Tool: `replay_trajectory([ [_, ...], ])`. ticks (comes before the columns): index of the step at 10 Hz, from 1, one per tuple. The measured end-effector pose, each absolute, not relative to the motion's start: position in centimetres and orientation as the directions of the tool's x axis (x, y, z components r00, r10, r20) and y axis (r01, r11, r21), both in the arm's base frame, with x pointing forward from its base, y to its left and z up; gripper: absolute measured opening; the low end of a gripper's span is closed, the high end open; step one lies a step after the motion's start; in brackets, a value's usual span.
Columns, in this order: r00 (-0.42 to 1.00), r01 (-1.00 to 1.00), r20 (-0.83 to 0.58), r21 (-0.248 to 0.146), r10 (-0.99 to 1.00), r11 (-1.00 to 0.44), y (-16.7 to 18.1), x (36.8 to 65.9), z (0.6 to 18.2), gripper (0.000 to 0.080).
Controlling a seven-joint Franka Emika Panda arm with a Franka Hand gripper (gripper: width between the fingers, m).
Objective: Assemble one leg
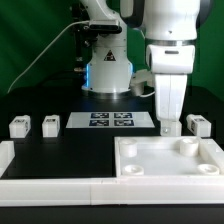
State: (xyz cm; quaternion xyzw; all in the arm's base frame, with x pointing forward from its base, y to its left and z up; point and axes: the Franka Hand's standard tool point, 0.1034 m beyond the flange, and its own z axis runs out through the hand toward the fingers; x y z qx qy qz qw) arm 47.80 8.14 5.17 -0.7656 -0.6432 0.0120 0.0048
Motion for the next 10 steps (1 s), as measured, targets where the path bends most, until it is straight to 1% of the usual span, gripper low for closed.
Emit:
replay_trajectory([
  [3,0.221,0.975,-0.016,-0.008,0.975,-0.221,7.98,47.52,6.51,0.0649],
  [5,0.241,0.97,-0.017,-0.013,0.97,-0.241,7.97,47.39,6.17,0.0649],
  [6,0.275,0.961,-0.016,-0.013,0.961,-0.276,8.0,47.38,6.18,0.0649],
  [7,0.385,0.923,-0.015,-0.014,0.923,-0.385,8.06,47.37,6.17,0.0649],
  [9,0.524,0.852,-0.014,-0.012,0.852,-0.524,8.14,47.3,6.11,0.0649],
  [10,0.66,0.751,-0.008,-0.014,0.751,-0.66,8.54,46.86,5.89,0.0649],
])
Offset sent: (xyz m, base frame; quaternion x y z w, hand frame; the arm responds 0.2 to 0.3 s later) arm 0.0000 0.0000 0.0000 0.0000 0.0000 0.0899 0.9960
